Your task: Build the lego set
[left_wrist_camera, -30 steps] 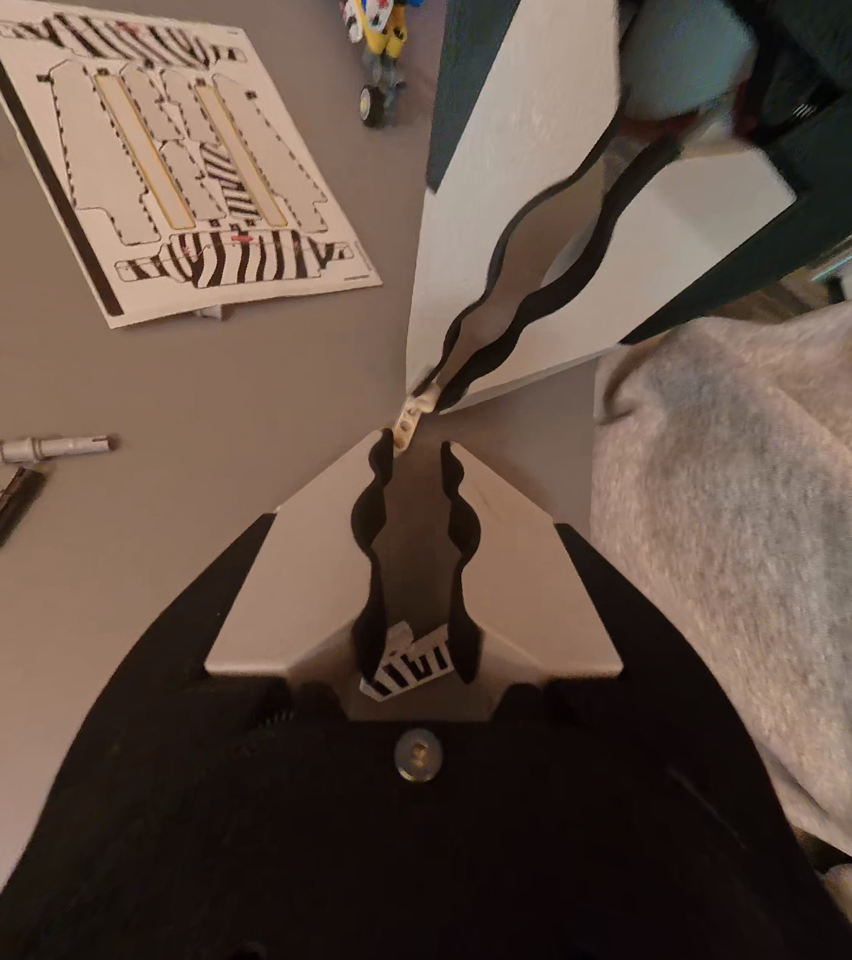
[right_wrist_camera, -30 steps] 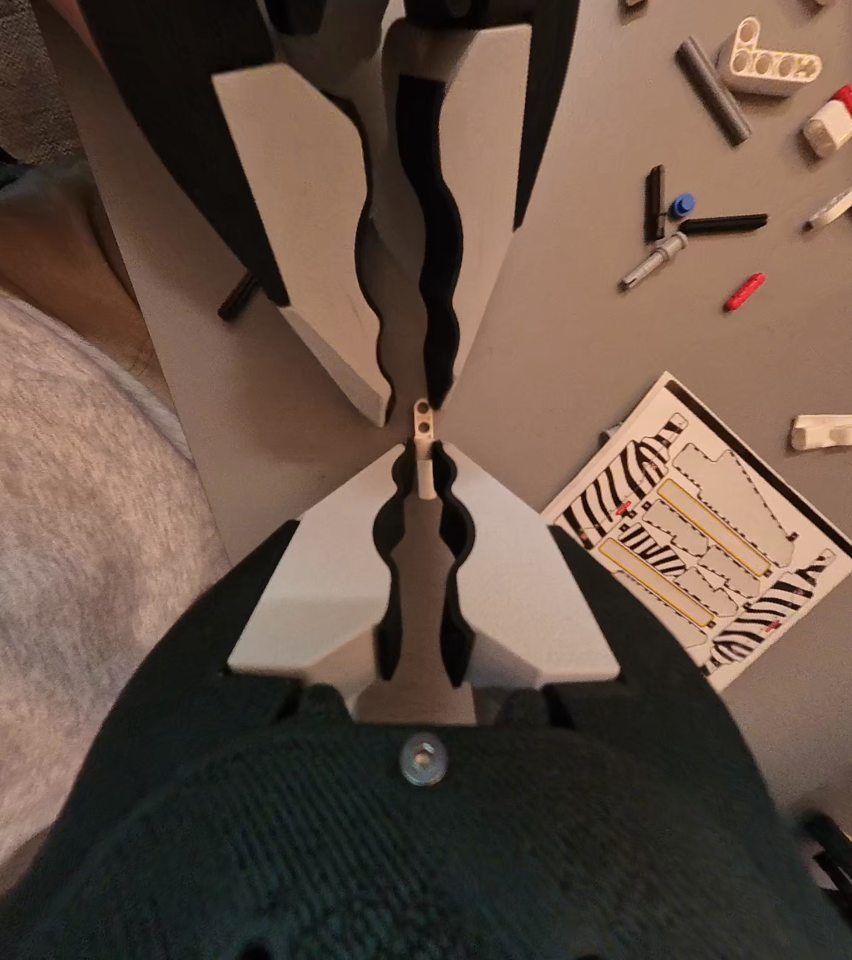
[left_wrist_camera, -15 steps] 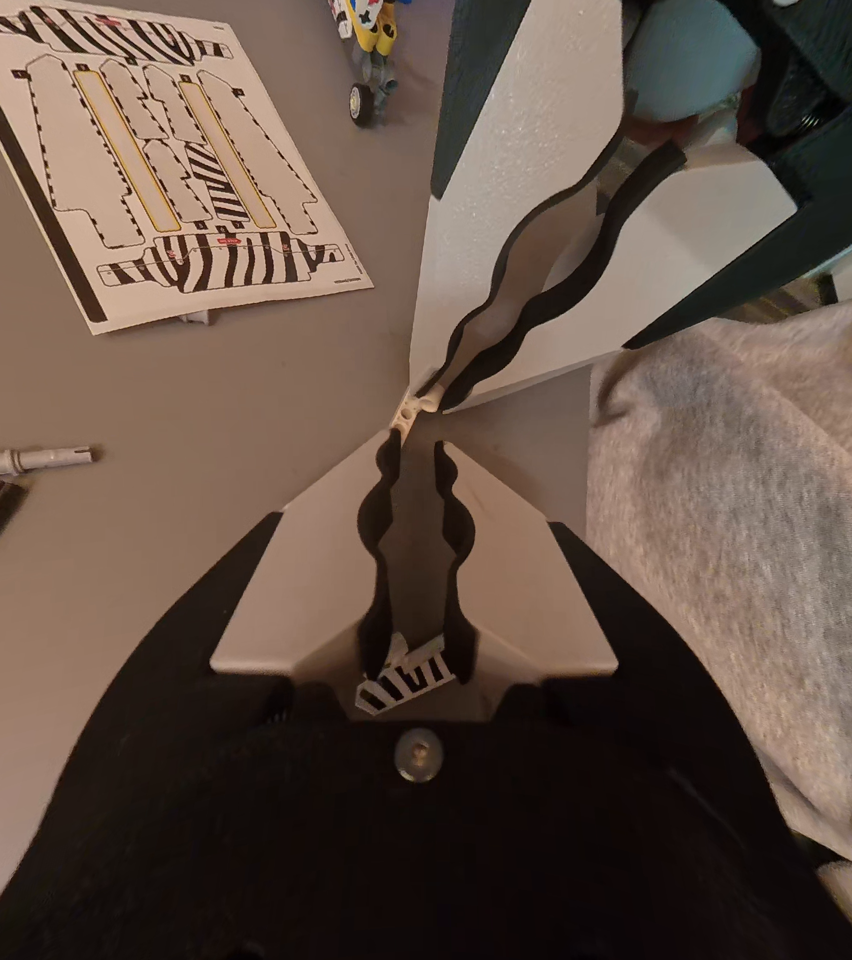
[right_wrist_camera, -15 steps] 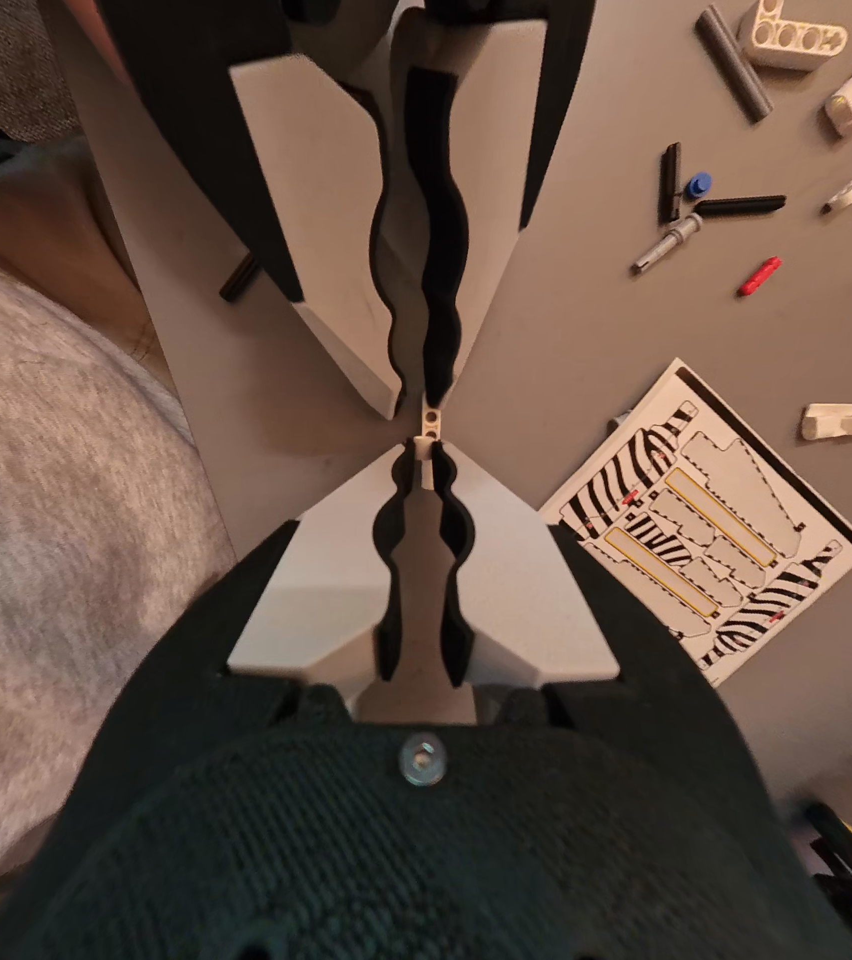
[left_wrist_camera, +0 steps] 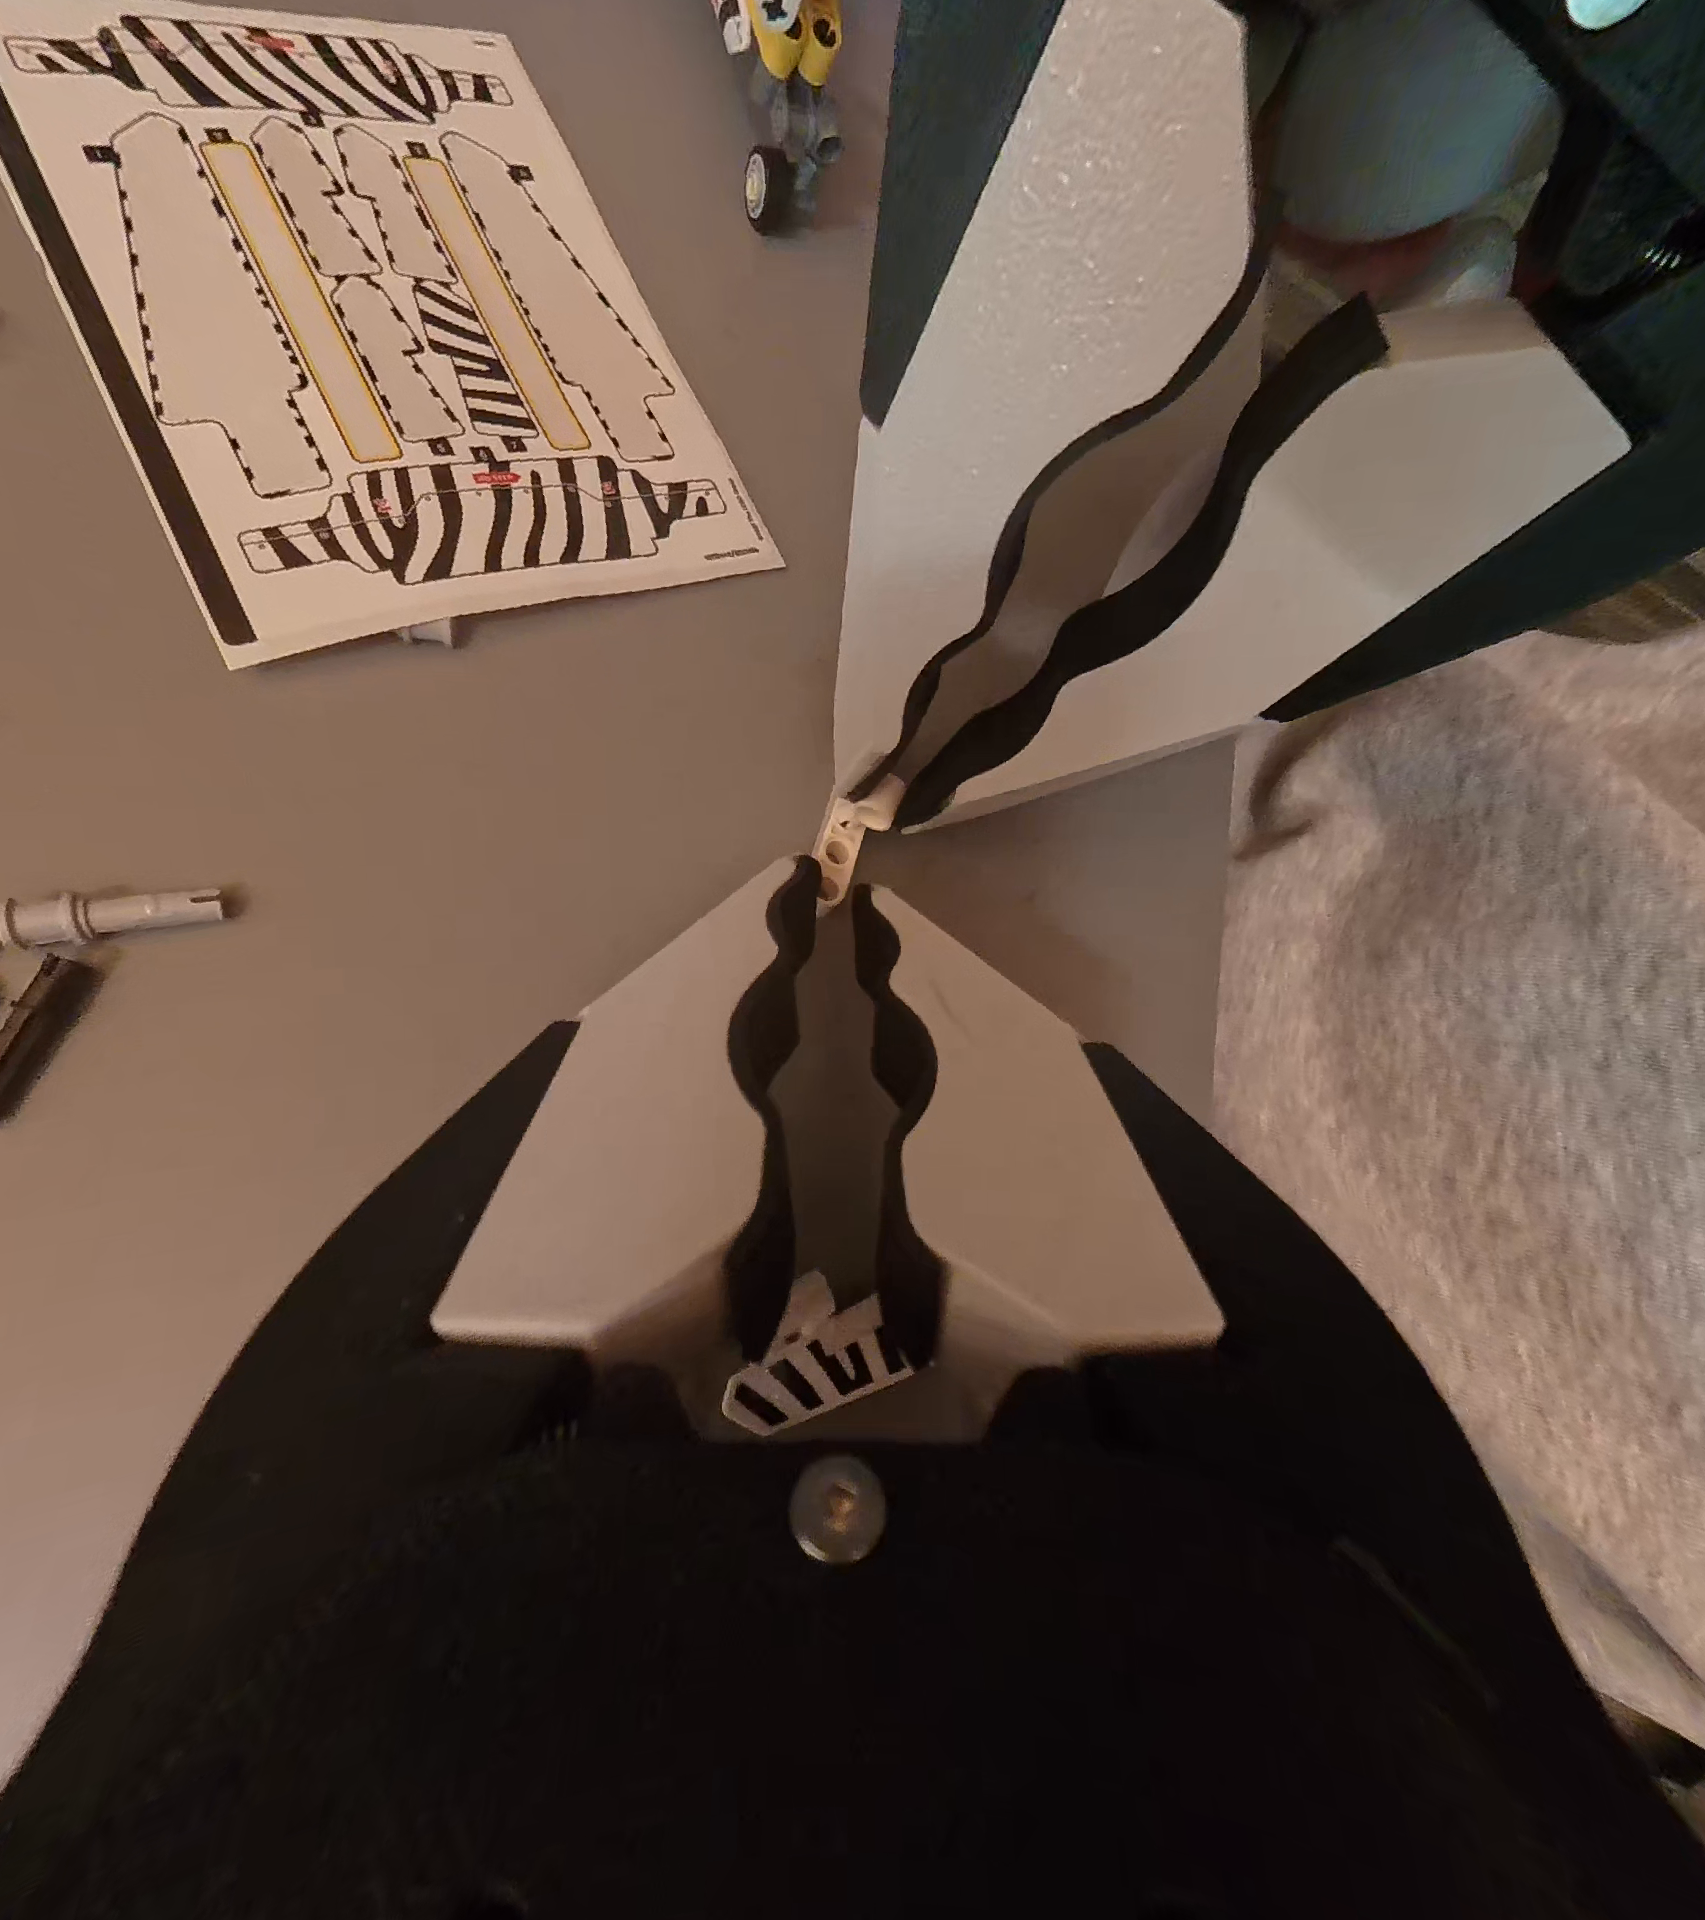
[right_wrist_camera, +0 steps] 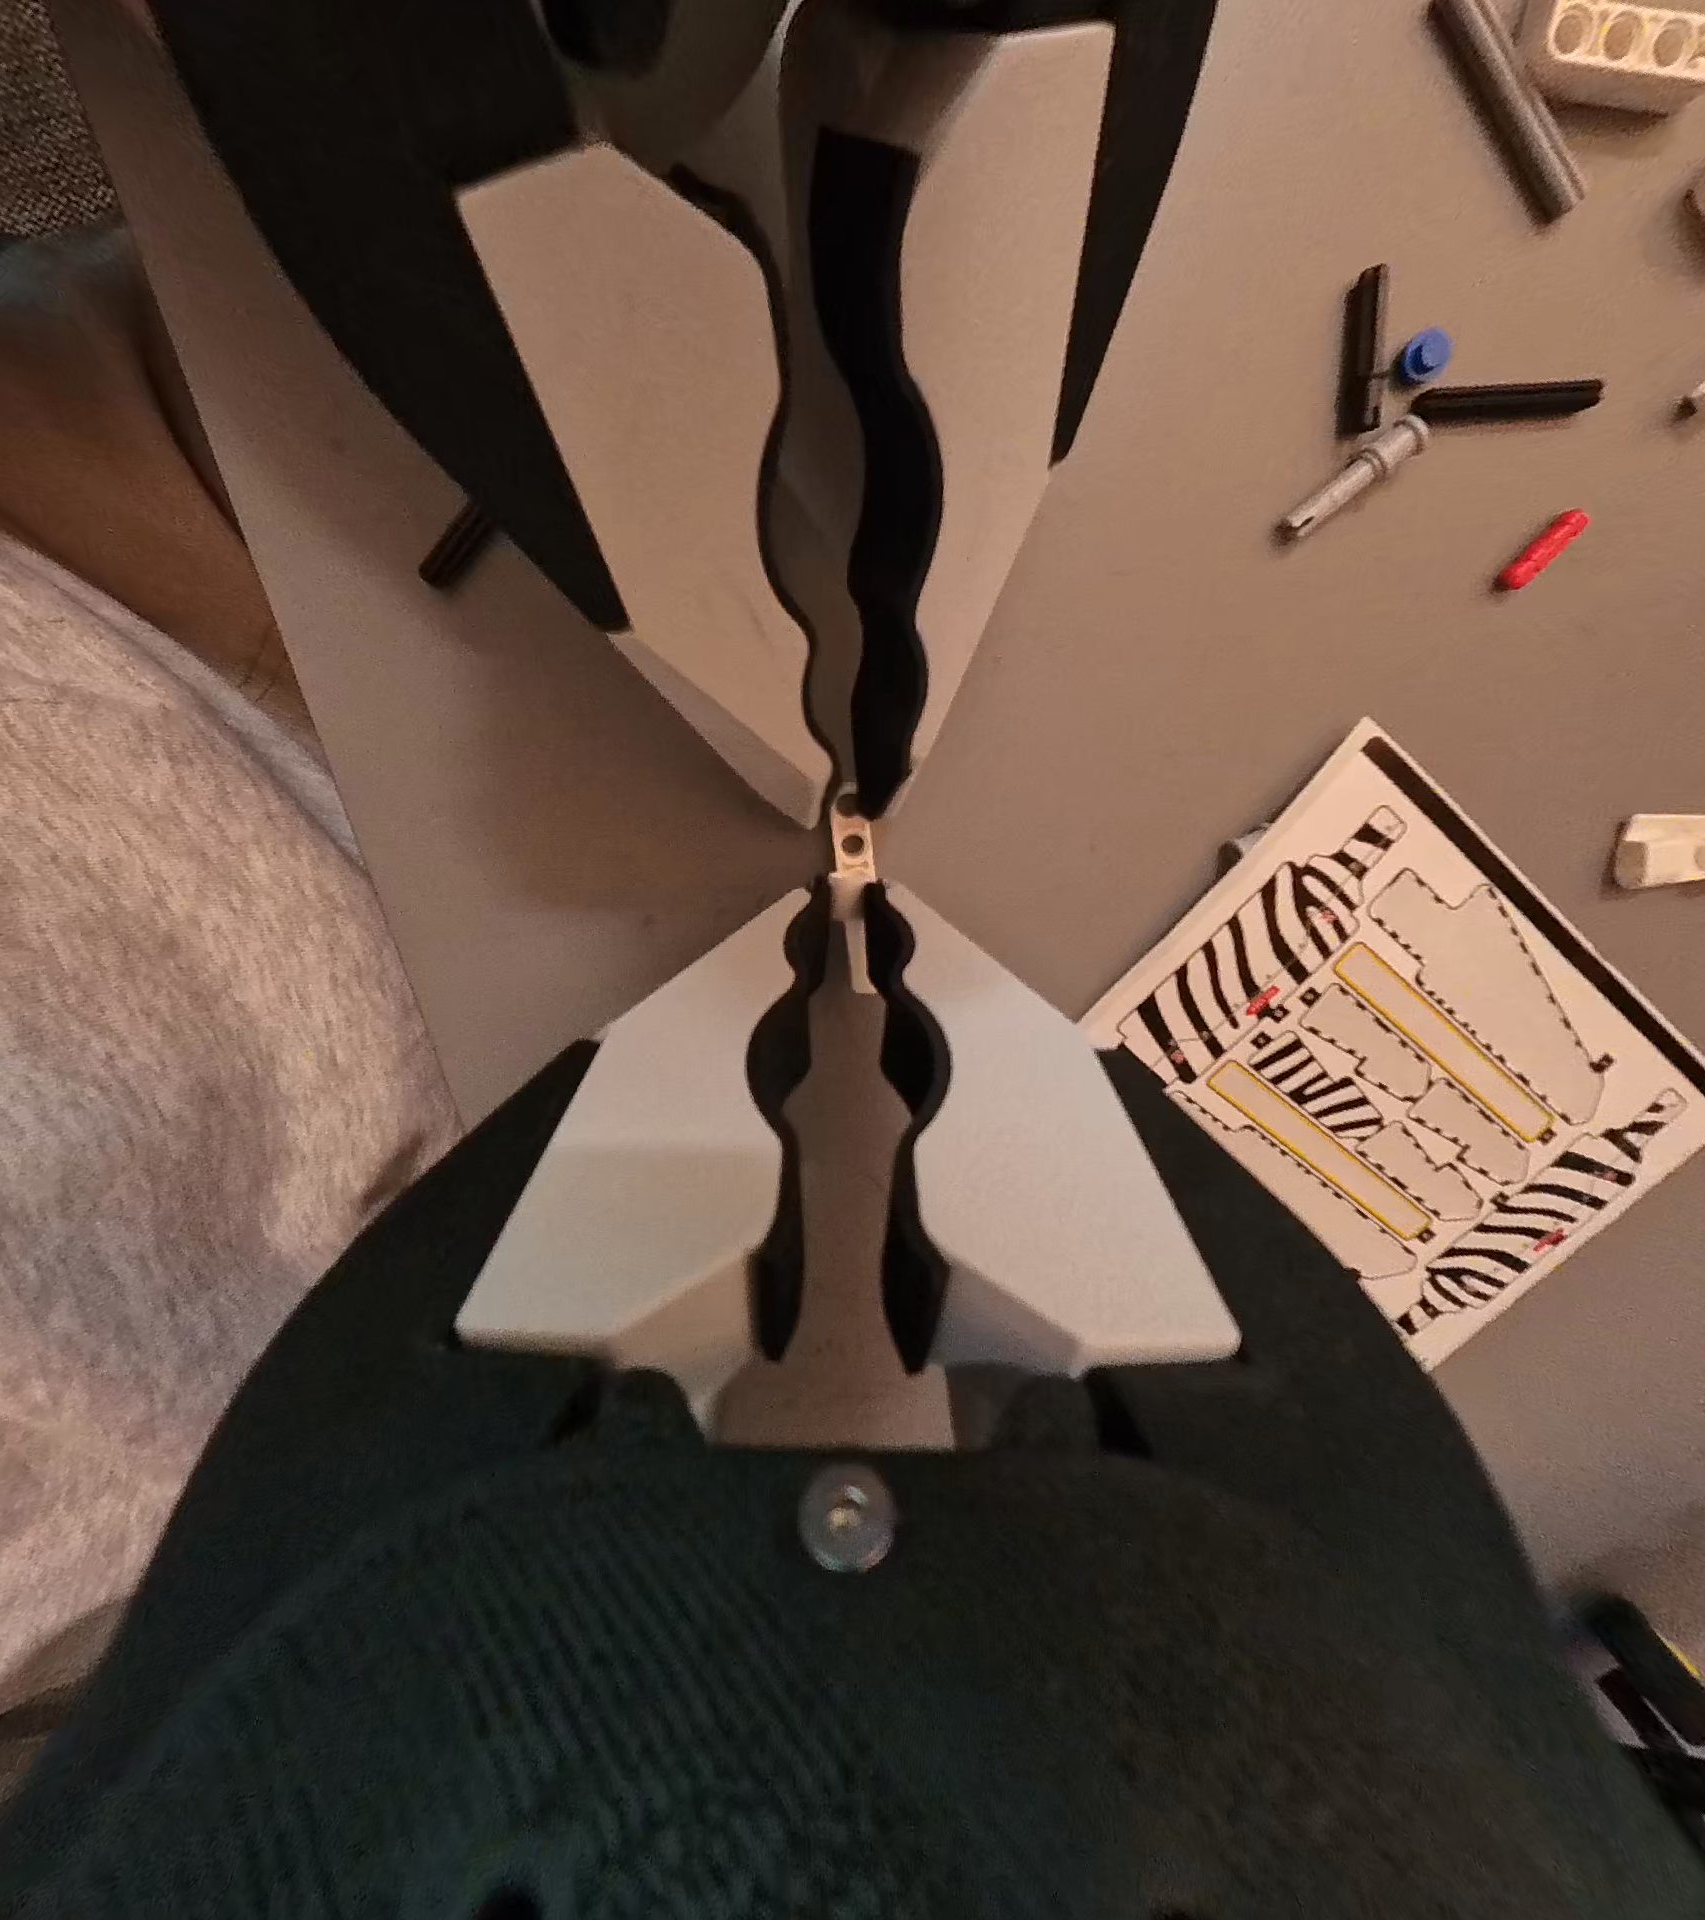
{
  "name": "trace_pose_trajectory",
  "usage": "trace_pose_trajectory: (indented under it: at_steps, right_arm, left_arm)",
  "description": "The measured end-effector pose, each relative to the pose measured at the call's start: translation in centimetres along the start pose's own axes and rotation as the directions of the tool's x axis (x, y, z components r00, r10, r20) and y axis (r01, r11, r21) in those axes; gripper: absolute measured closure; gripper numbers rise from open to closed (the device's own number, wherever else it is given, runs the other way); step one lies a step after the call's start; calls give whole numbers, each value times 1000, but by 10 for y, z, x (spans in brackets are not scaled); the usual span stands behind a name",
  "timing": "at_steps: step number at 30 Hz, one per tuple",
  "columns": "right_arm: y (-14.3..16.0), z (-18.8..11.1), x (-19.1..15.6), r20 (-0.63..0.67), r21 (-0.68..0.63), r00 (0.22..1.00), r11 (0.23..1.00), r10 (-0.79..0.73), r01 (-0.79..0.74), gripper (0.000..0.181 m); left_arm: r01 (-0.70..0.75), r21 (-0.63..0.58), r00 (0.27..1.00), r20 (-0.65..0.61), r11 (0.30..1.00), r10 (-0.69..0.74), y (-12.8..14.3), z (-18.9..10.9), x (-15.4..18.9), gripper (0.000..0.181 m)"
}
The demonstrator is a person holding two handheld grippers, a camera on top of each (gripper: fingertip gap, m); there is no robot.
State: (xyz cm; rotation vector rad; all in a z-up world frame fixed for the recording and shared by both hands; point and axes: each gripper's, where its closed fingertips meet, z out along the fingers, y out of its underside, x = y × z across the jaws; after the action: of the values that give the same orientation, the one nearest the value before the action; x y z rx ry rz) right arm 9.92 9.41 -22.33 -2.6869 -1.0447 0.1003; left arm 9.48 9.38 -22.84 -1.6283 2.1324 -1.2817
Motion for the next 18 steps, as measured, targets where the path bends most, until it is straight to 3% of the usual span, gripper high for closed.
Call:
trace_pose_trajectory:
  at_steps: [18]
  right_arm:
    - [3, 0, 1, 121, -37, 991, 997, -59, 64, 176]
  left_arm:
    - [-28, -12, 999, 29, 1000, 29, 0, 3, -1, 177]
